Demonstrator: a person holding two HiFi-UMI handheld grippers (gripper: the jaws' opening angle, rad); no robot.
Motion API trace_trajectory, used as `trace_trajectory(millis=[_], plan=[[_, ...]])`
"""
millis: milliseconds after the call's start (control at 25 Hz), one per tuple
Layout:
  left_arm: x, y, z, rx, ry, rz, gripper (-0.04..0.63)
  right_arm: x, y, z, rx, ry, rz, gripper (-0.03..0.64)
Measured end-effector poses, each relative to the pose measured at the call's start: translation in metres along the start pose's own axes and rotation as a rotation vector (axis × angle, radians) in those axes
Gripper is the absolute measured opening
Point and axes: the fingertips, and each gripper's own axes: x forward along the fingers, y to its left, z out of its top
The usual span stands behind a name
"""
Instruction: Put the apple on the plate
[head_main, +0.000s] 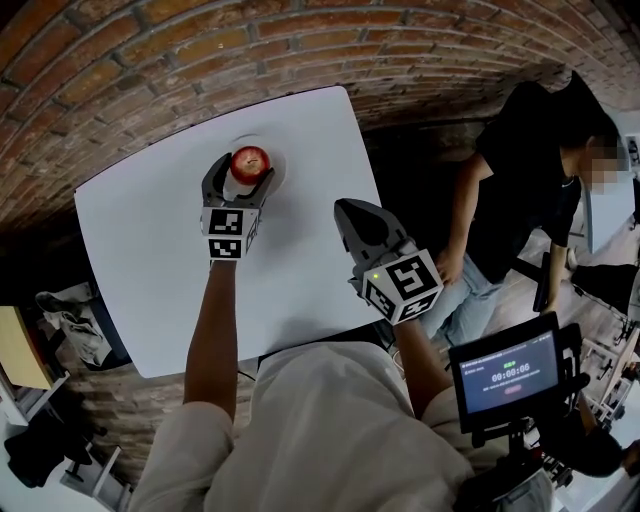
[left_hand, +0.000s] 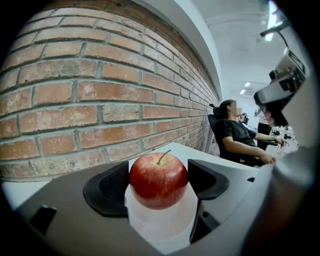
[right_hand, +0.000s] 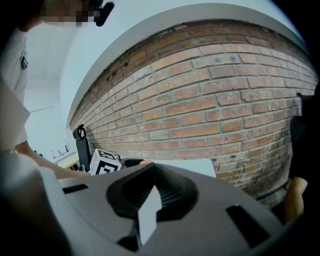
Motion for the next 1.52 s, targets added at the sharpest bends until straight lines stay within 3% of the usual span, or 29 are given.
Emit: trace_trajectory(millis=[680,1040,1520], plan=[[0.006,0.007,-0.019,-0.015,0.033,0.015,0.373,0.000,0.005,-0.010,0.013,0.020,-0.006,0.003],[0.008,0.002,-0.023,0.010,0.013,0.009,0.373,0.001,0.002,-0.007,0.009,0.017,-0.010,0.003],[0.011,-0.001,-0.019,-0.017,-0.010,-0.031,0.374,0.003,-0.003,-0.004,0.001,0.010,-0.020,0.003]])
